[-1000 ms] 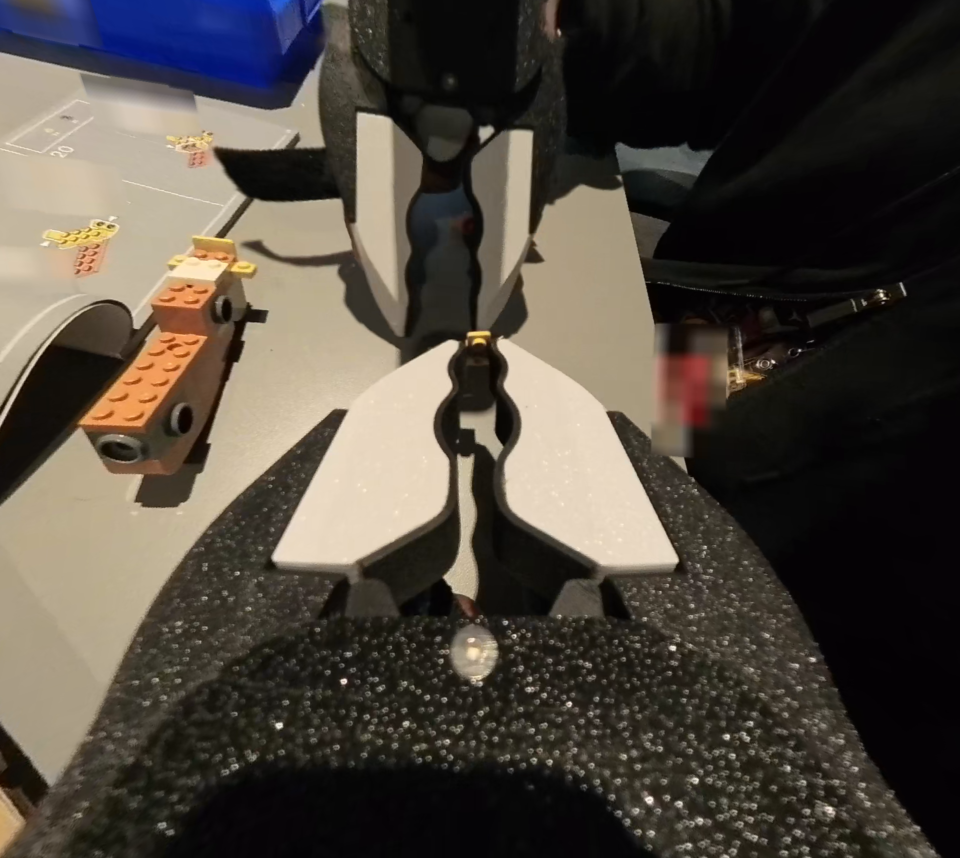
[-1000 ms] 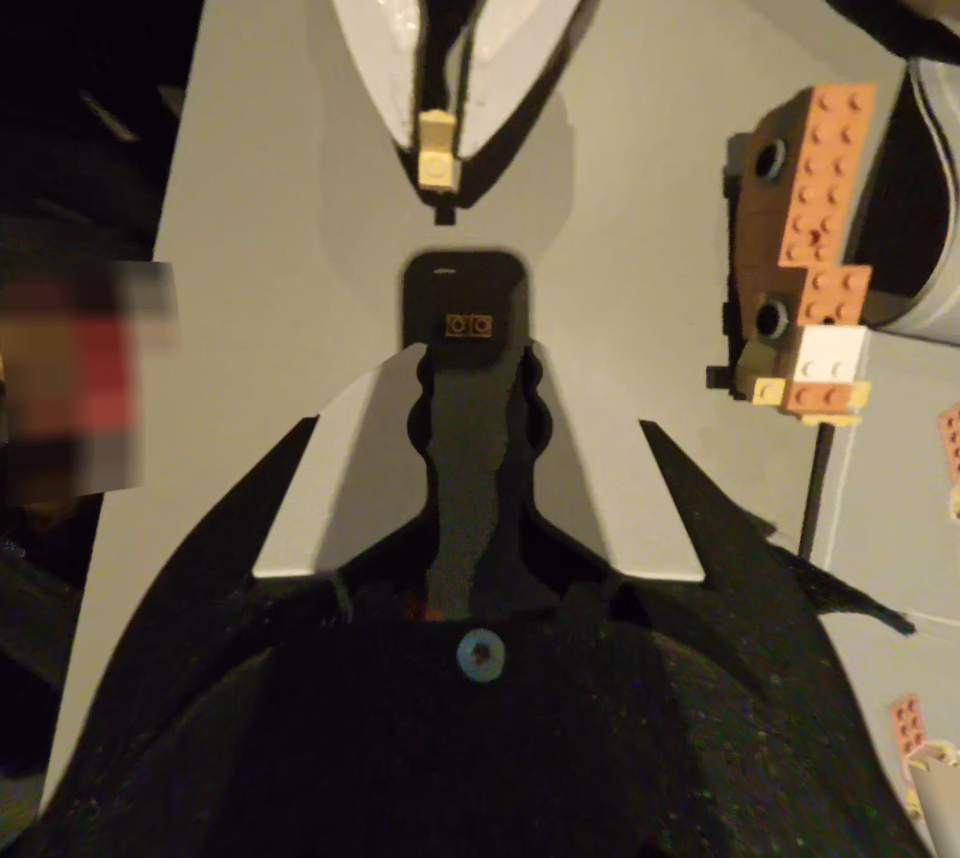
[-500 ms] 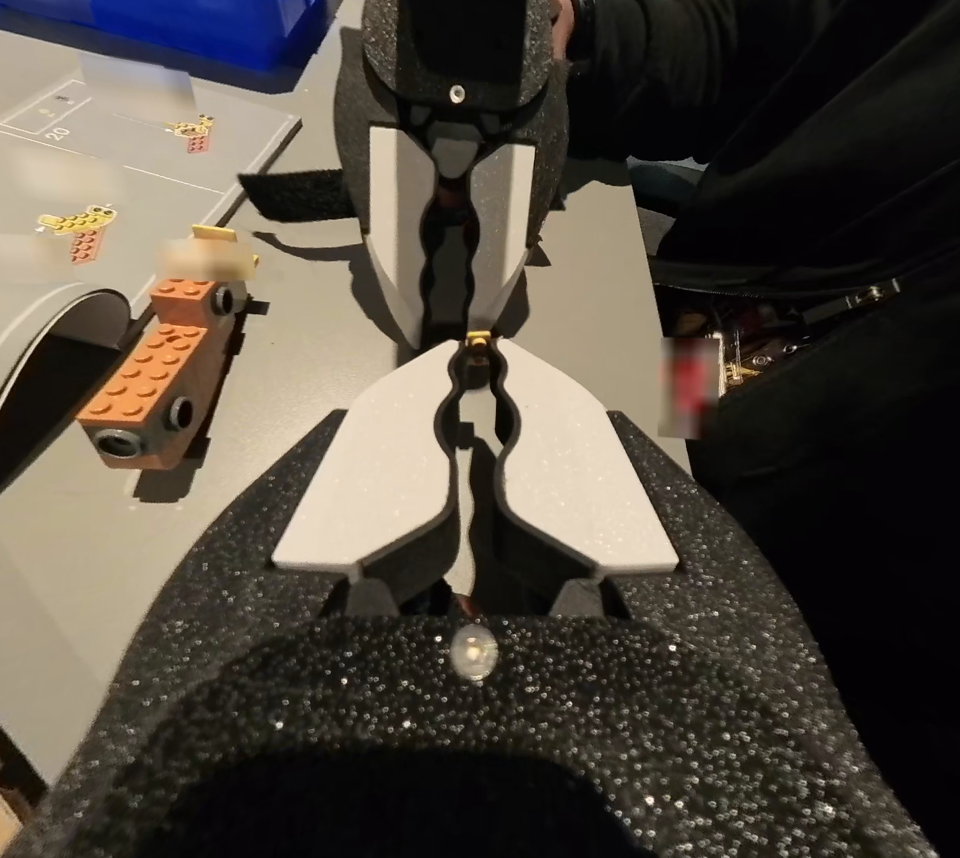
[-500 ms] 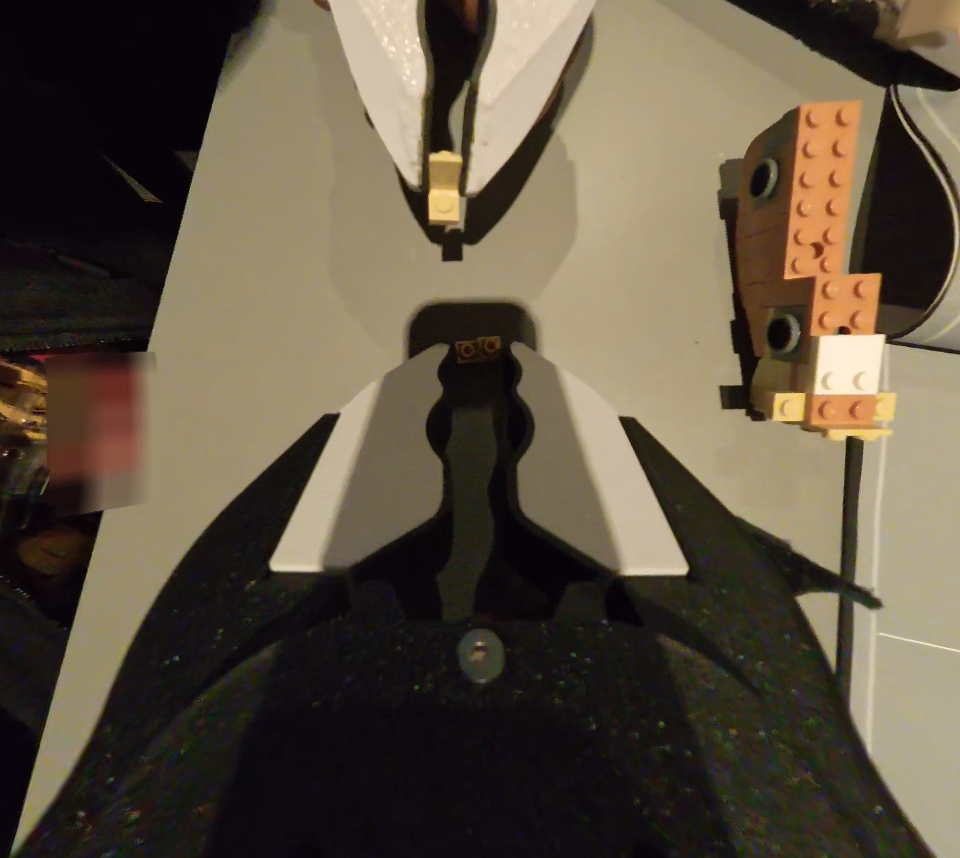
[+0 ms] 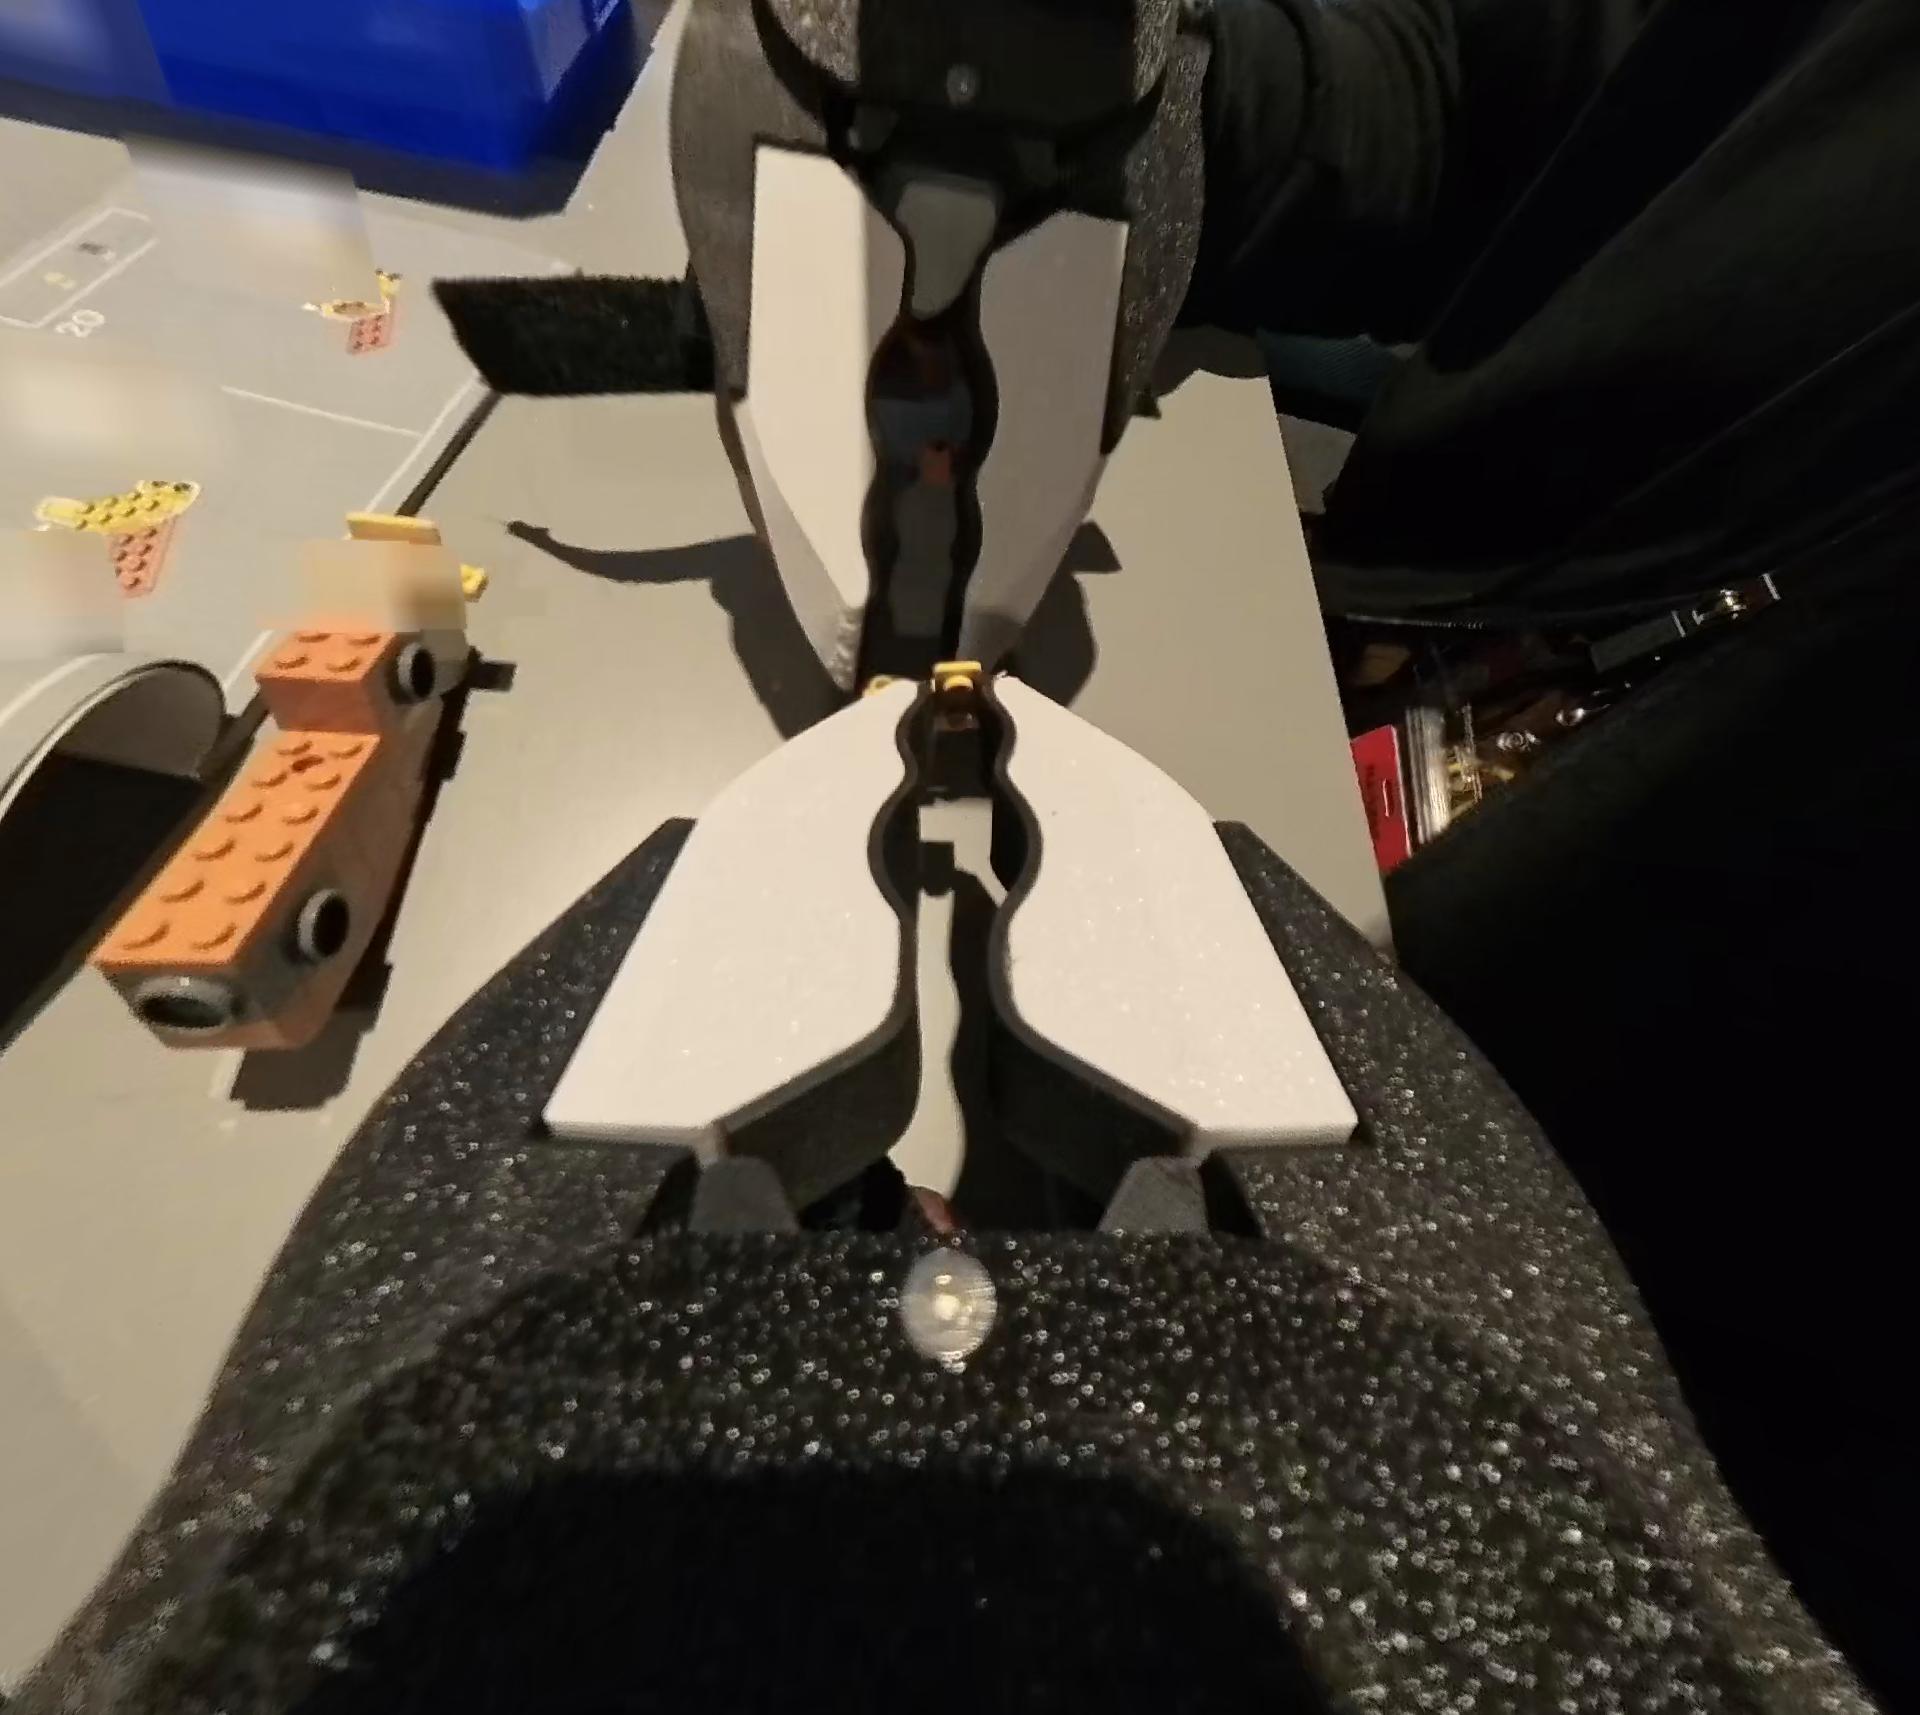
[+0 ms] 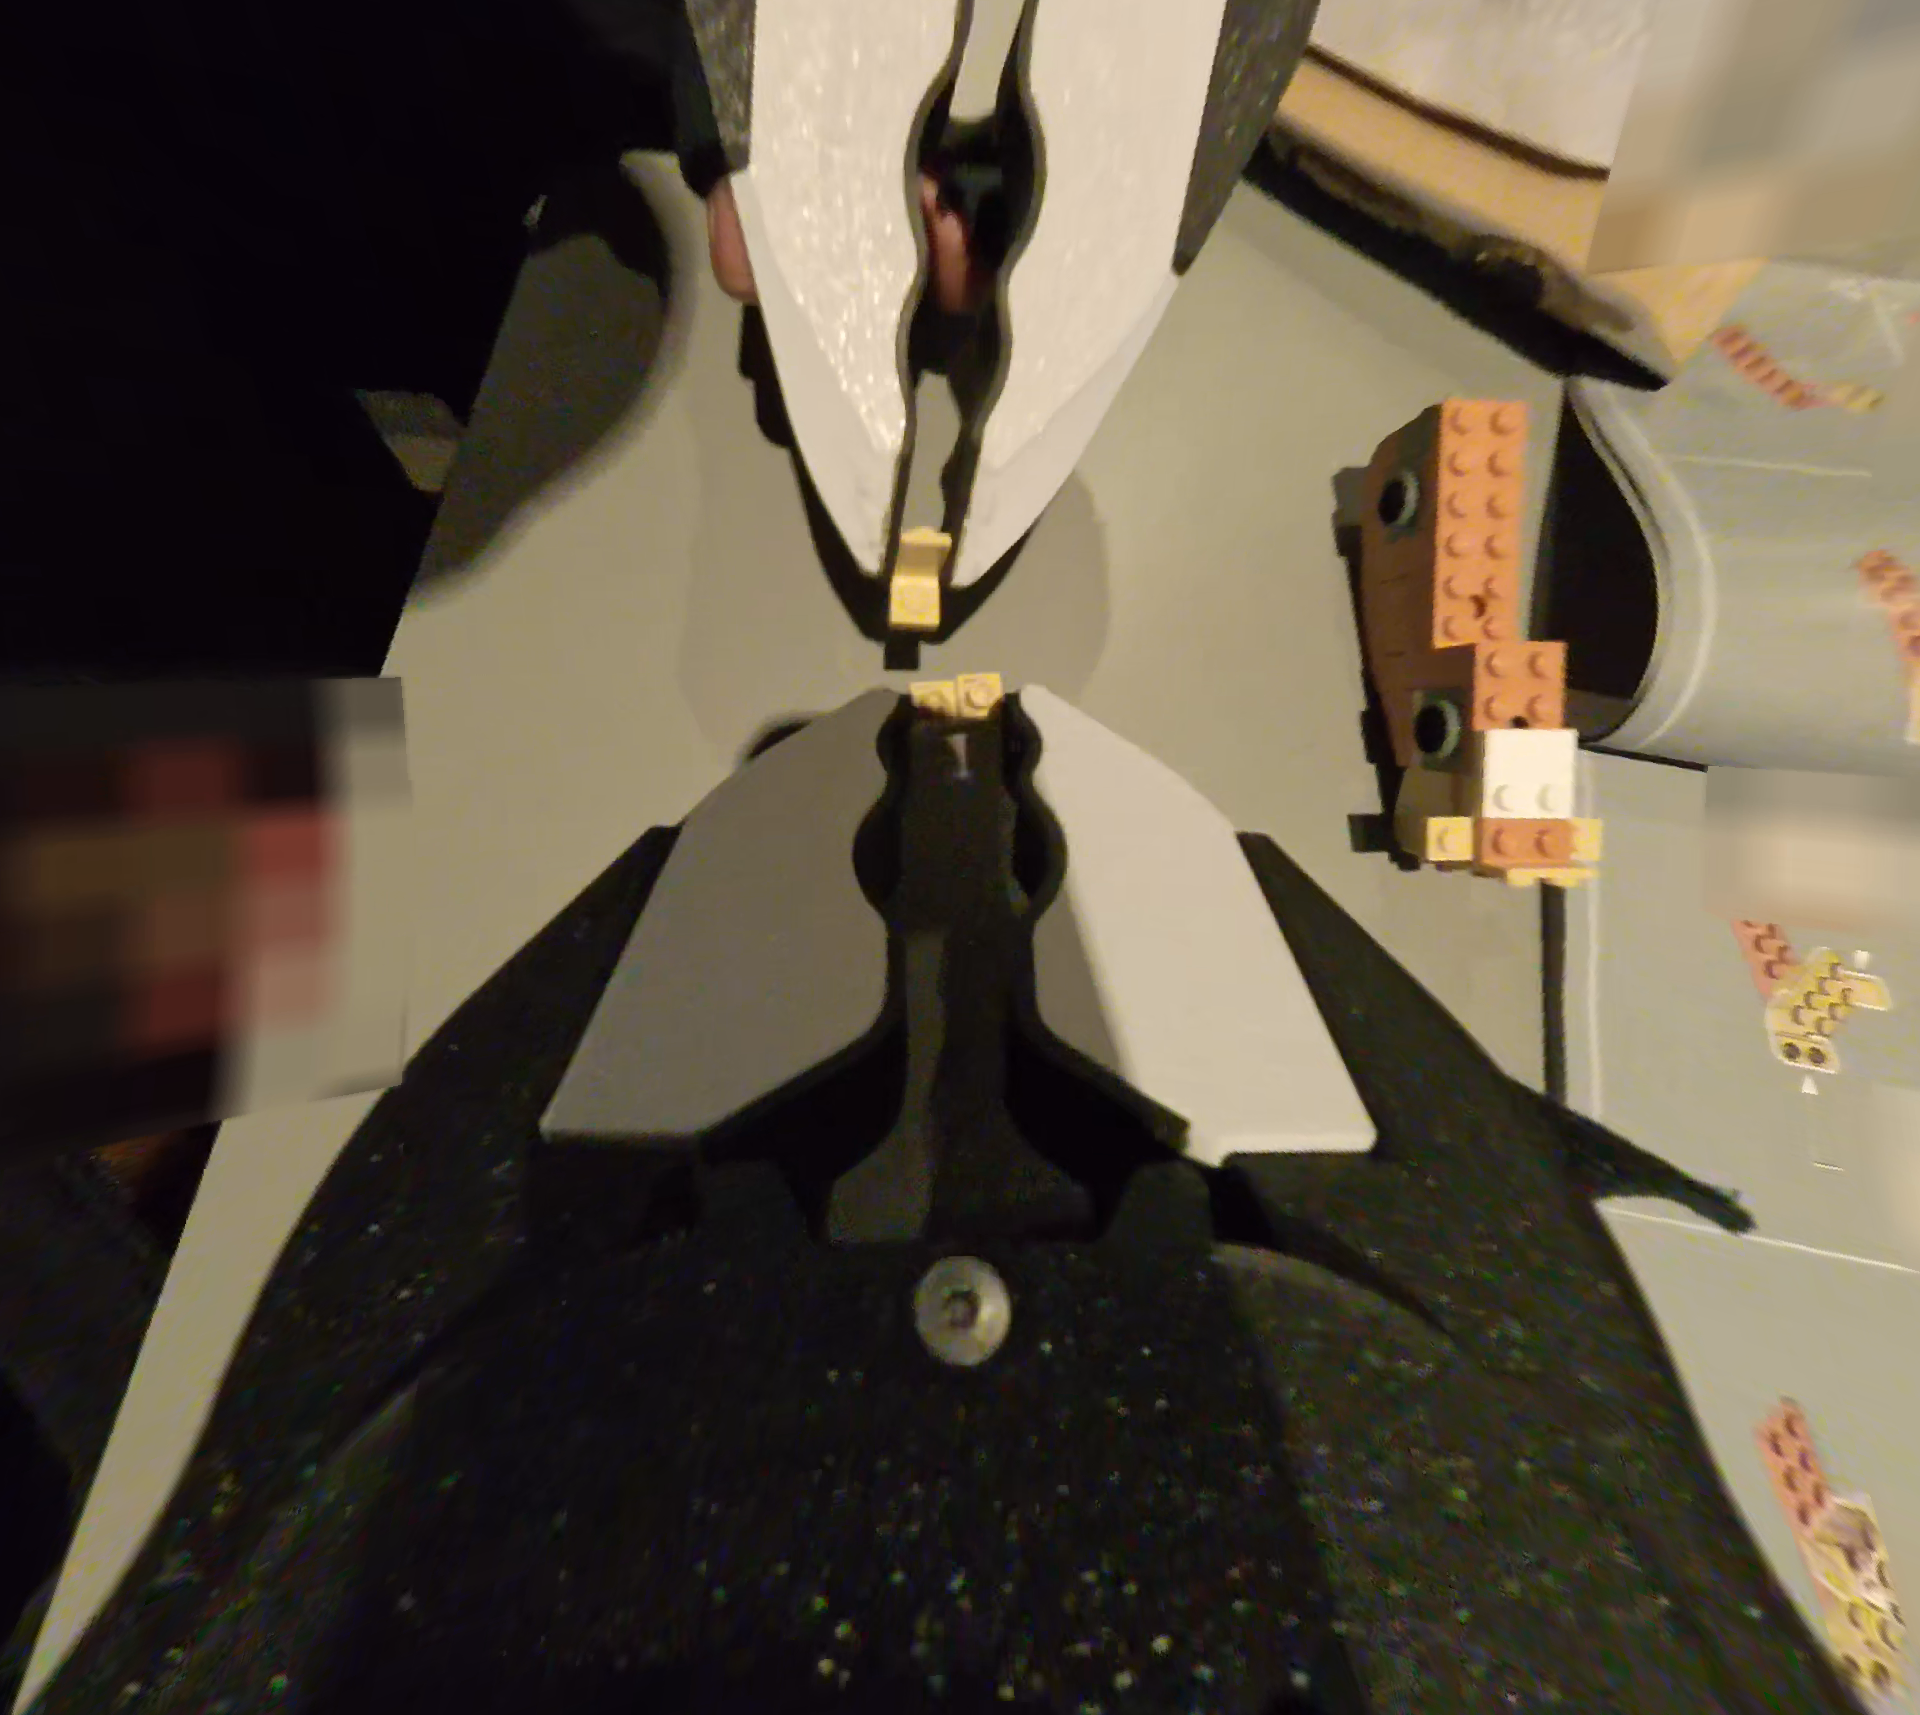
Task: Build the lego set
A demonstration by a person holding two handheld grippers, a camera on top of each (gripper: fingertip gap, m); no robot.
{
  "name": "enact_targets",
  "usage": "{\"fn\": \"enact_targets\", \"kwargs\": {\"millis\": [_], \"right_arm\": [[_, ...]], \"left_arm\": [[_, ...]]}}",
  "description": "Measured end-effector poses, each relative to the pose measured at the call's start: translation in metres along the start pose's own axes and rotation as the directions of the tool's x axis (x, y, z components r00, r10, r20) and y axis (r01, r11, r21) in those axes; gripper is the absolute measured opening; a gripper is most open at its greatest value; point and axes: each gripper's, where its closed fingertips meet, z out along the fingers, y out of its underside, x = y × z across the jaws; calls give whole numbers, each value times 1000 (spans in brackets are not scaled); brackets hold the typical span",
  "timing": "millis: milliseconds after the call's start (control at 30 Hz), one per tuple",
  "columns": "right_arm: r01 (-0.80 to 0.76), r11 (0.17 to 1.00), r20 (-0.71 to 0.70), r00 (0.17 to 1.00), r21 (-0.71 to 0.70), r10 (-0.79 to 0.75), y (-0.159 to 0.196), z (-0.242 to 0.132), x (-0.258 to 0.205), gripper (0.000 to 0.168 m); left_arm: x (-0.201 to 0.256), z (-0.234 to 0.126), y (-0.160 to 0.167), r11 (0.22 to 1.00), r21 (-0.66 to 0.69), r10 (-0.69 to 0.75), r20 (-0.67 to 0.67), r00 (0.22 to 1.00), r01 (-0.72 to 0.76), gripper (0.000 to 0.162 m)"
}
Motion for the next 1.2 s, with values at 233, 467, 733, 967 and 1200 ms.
{"fn": "enact_targets", "kwargs": {"millis": [233,467,733,967,1200], "right_arm": [[48,997,-59,997,55,-45,-9,-9,2,16],[40,995,-73,997,88,-34,-13,-10,3,16],[14,993,-82,997,120,-4,-16,-10,7,16],[-6,988,-92,996,156,20,-20,-13,10,16],[-27,979,-97,994,202,48,-26,-17,13,16]], "left_arm": [[-2,7,-6,1000,19,23,20,1000,-23,7],[-4,6,-9,998,32,51,42,998,-52,7],[-7,4,-12,995,49,78,78,994,-82,7],[-9,1,-18,992,89,80,91,993,-88,7],[-11,-3,-26,985,147,74,99,992,-88,7]]}}
